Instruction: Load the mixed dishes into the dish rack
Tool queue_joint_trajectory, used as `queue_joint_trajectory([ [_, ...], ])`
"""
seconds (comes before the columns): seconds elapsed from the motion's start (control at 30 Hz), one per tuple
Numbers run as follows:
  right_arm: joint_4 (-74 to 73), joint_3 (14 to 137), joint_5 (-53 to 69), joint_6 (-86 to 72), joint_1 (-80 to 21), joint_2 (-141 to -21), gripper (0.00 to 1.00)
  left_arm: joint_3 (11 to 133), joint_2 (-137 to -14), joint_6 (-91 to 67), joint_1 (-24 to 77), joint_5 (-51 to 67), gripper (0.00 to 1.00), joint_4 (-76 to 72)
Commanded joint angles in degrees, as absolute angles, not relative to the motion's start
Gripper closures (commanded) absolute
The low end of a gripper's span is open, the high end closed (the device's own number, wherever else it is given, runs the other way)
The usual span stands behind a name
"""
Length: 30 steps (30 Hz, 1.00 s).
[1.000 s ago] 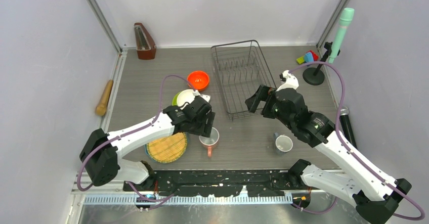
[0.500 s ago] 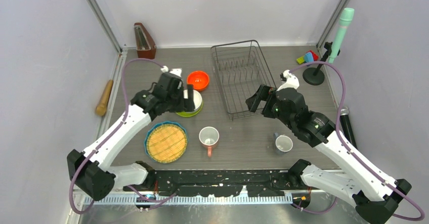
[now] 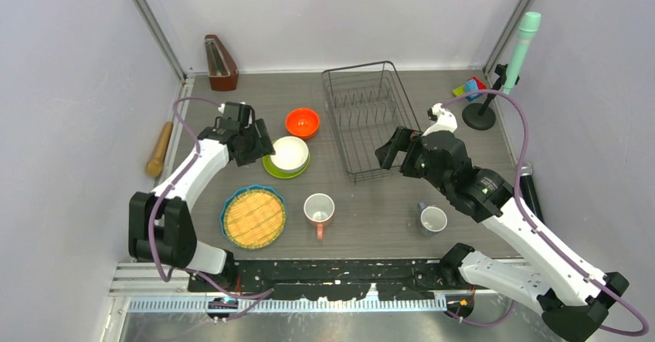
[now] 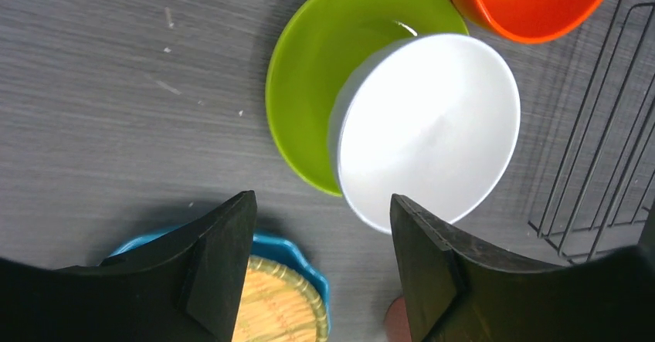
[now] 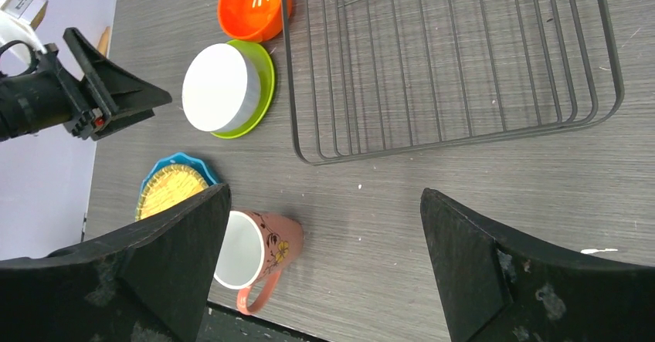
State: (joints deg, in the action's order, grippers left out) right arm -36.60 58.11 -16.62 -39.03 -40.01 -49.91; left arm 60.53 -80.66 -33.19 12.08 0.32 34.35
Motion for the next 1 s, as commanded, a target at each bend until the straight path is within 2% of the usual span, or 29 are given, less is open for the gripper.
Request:
queue_joint_trajectory([
  [0.0, -36.6, 60.6, -16.9, -37.7, -40.2, -50.4, 0.0, 60.2, -84.3, -36.6, 12.0, 3.7, 0.37, 26.0],
  [0.3, -37.1, 60.4, -15.4, -38.3, -40.2, -52.4, 0.0, 59.0, -90.5, -38.6, 12.0, 2.8, 0.52, 23.3],
  [0.37, -37.1, 60.4, -14.8, -38.5, -40.2, -53.2, 0.0, 58.1, -90.6, -38.7, 12.0, 4.1, 0.65, 22.0],
  [0.43, -36.9, 60.4, -14.2, -38.6, -40.2, -53.9, 0.0, 57.4, -90.6, -38.3, 12.0, 6.2, 0.96, 20.6],
  [0.47, -36.7, 60.4, -14.0, -38.5, -40.2, -54.3, 0.0, 57.5, -90.5, -38.0, 12.0, 7.2, 1.0, 20.3],
  [0.67, -34.6, 60.9, -10.5, -37.6, -40.2, -55.9, 0.0, 58.9, -84.5, -37.1, 12.0, 12.1, 1.0, 21.4],
  [0.77, -32.8, 61.6, -8.6, -37.1, -40.2, -56.8, 0.0, 60.3, -81.6, -37.7, 11.8, 20.1, 1.0, 20.4],
  [0.97, -29.0, 64.7, 0.3, -37.1, -40.2, -60.4, 0.0, 59.6, -78.7, -46.0, 11.7, 39.8, 1.0, 8.6],
])
